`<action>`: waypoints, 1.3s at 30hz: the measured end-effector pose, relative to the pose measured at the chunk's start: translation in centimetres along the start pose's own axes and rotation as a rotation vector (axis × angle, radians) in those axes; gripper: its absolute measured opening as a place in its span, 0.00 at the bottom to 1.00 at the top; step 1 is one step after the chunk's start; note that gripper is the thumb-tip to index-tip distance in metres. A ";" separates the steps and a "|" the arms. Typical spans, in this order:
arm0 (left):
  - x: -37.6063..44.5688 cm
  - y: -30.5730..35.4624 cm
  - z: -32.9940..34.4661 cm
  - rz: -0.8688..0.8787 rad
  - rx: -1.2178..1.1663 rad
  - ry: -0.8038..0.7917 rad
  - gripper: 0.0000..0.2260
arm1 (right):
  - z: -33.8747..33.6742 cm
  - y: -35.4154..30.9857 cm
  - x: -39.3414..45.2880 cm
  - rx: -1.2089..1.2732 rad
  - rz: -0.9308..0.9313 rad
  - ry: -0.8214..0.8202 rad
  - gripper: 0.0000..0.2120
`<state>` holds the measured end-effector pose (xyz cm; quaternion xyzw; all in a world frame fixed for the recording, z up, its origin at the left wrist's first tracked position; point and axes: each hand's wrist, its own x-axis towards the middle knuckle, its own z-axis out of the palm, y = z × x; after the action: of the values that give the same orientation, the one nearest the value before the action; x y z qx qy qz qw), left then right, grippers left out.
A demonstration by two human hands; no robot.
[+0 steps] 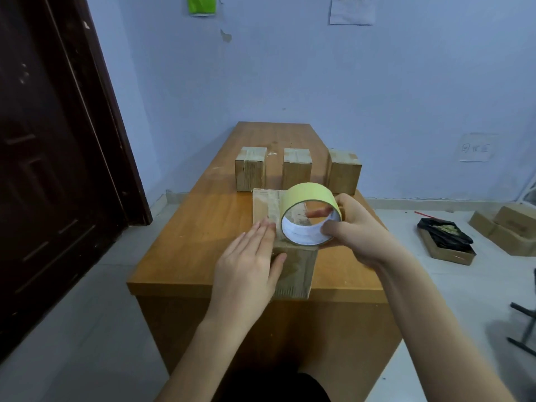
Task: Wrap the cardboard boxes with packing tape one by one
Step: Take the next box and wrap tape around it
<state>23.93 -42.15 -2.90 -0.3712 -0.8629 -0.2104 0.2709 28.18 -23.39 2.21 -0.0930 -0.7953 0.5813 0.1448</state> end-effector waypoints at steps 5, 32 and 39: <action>0.4 0.3 -0.1 -0.018 0.038 -0.001 0.24 | 0.6 1.1 -0.2 0.150 0.032 0.168 0.11; 1.6 0.3 -0.6 -0.063 0.097 -0.036 0.24 | -0.2 3.9 -0.7 0.559 0.220 0.264 0.15; 2.2 0.6 -1.0 -0.049 0.186 -0.115 0.33 | 1.1 5.9 -1.9 0.705 0.222 0.373 0.07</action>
<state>23.45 -41.20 -0.66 -0.3348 -0.9016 -0.1144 0.2488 29.45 -23.21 -3.93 -0.2266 -0.4927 0.8033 0.2460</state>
